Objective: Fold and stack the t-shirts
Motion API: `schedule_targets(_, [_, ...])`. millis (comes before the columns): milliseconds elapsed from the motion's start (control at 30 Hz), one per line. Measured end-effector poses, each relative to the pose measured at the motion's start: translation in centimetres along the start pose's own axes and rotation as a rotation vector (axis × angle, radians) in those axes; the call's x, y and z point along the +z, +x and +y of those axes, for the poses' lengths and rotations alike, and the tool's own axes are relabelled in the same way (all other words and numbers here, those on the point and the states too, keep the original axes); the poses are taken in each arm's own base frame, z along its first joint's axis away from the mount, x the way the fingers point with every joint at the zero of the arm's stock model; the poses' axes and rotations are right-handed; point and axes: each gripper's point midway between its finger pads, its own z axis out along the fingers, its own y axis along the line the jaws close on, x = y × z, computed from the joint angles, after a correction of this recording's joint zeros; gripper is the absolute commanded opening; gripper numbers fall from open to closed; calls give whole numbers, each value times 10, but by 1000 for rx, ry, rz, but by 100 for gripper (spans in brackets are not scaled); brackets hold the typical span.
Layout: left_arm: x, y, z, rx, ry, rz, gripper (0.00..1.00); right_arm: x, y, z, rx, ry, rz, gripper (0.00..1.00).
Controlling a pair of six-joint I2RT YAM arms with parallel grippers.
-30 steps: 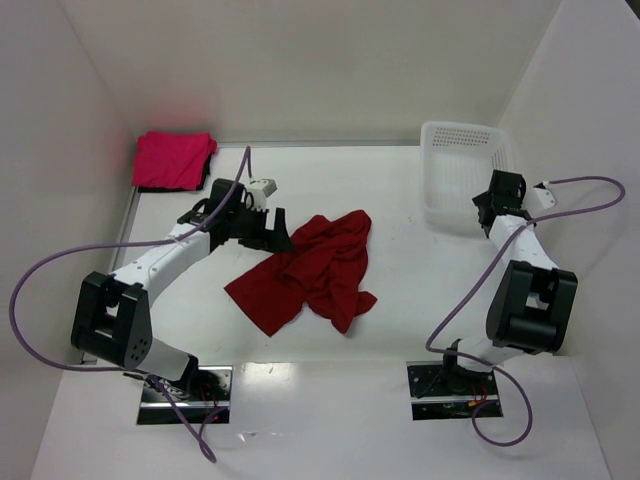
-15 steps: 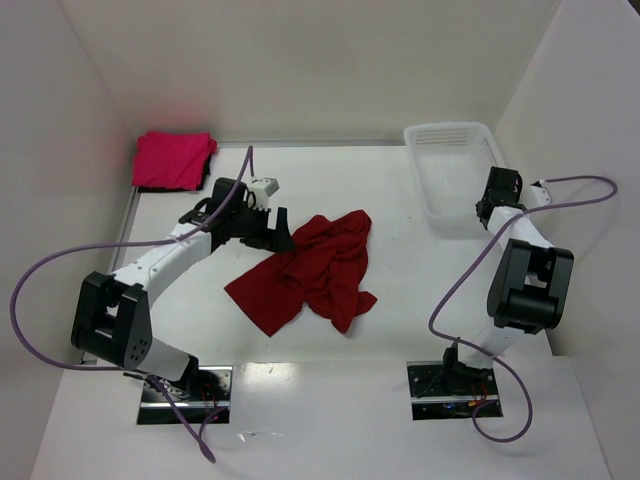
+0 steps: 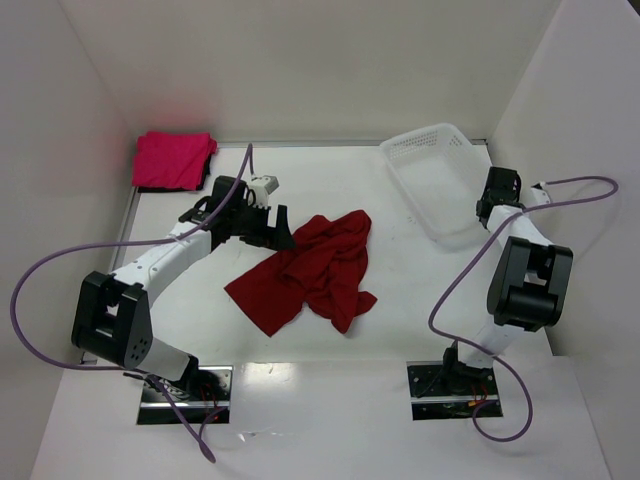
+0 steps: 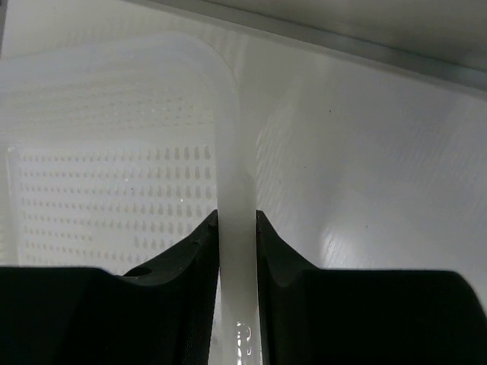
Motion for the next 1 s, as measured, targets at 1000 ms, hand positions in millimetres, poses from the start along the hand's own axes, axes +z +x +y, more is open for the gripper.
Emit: schedule_targets(1000, [-2,-1,1,48,-3,4,99,9,-17,-19,420,159,-82,0])
